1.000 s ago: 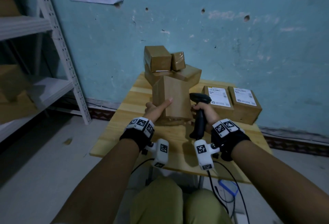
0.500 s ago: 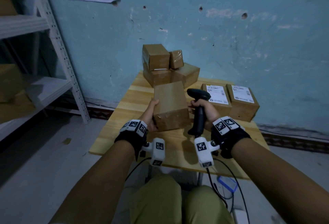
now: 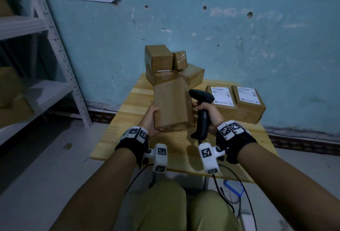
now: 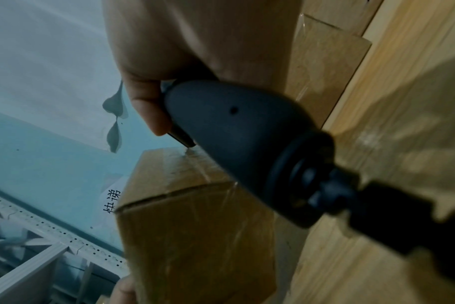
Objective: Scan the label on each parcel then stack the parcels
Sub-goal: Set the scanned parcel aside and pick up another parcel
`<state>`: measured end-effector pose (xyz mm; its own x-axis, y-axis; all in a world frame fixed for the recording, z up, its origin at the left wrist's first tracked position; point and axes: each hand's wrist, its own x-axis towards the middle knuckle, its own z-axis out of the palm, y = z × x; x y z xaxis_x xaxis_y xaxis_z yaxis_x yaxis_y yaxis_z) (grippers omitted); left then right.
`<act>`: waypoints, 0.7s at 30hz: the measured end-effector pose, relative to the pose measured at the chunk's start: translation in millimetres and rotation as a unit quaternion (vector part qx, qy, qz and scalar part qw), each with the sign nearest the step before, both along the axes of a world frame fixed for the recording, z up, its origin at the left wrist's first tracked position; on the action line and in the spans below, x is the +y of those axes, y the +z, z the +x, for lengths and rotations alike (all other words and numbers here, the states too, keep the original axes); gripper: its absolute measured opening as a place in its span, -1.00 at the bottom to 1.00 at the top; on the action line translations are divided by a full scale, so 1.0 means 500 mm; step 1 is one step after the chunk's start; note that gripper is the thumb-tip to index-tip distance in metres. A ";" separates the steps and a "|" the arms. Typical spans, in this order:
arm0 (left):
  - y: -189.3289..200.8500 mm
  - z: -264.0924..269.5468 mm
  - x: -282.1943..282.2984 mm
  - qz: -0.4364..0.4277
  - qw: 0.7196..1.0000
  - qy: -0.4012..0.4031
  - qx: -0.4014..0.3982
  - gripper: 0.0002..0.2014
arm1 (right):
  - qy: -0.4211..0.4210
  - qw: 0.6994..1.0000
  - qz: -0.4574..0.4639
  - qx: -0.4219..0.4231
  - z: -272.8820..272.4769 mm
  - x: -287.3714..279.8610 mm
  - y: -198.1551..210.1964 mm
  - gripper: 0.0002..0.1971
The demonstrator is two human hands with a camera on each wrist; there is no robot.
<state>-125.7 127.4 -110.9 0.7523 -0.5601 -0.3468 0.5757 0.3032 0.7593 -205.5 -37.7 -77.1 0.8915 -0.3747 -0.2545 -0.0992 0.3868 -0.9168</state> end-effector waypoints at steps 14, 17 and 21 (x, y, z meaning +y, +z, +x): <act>0.018 -0.009 -0.012 0.022 0.992 0.052 -0.111 -0.35 | 0.063 0.998 0.006 -0.011 -0.018 0.013 0.009 -0.81; 0.021 -0.002 -0.010 0.045 0.995 0.036 -0.086 -0.34 | 0.063 0.998 0.023 -0.010 -0.024 0.018 0.016 -0.83; 0.029 0.001 -0.002 0.014 0.999 -0.011 -0.042 -0.49 | 0.055 0.998 0.032 -0.012 -0.028 0.021 0.024 -0.84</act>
